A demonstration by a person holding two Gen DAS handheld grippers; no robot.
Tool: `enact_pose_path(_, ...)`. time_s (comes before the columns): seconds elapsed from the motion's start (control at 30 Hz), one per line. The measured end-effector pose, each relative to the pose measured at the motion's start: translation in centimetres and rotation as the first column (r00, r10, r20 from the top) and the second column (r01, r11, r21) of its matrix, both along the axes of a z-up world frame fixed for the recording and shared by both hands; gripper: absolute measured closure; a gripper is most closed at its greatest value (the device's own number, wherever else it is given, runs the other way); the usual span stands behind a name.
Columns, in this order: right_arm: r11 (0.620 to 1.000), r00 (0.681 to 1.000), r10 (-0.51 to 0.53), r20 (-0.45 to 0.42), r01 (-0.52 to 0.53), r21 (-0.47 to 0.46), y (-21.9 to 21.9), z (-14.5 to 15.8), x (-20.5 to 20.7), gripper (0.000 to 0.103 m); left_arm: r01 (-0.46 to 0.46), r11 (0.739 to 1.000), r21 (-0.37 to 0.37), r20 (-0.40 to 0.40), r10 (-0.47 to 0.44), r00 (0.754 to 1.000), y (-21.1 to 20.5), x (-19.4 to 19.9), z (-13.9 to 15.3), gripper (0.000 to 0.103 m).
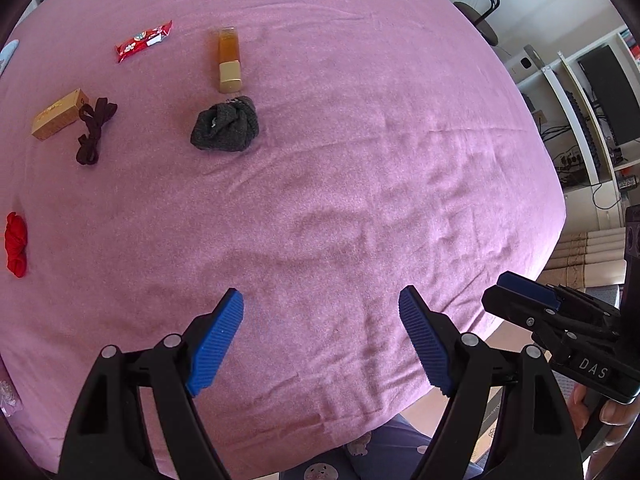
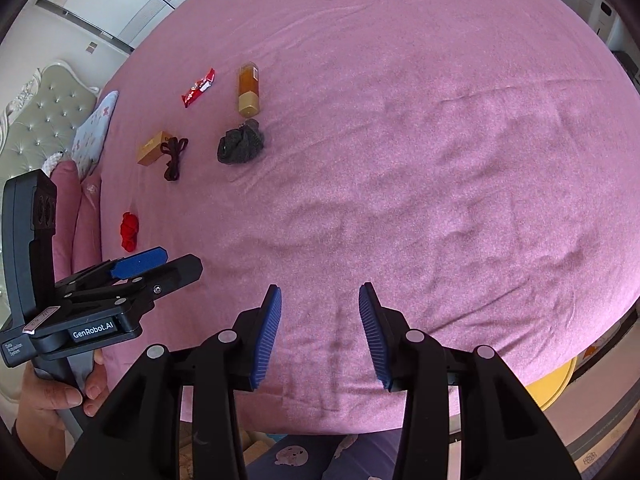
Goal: Collect trash
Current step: 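Move both tools back over the bed toward the grey sock, then grasp the dark grey sock with the left tool while the right tool grasps the amber bottle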
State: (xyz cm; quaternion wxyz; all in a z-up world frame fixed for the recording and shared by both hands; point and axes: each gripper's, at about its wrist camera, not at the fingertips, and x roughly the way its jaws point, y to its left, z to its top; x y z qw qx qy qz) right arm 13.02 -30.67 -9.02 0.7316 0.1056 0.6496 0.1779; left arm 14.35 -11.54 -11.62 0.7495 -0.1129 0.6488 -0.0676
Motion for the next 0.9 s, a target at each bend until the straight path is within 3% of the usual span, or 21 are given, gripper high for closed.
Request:
enact_pose_path(0.47,0.997,0.996,0.079,-0.036,-0.078,0.018,4.5,-3.0,9.3,0.061,-0.092,0.995,0.044,-0.03,0.093,0.995,4.5,8.2,-3.3,0.023)
enact_pose_path(0.9,0.993,0.987,0.116,-0.109,-0.113,0.04,6.9,-8.2,15.4,0.061,-0.129,0.987,0.092,-0.107,0.138,0.985,6.5,14.8,-9.6,0.022)
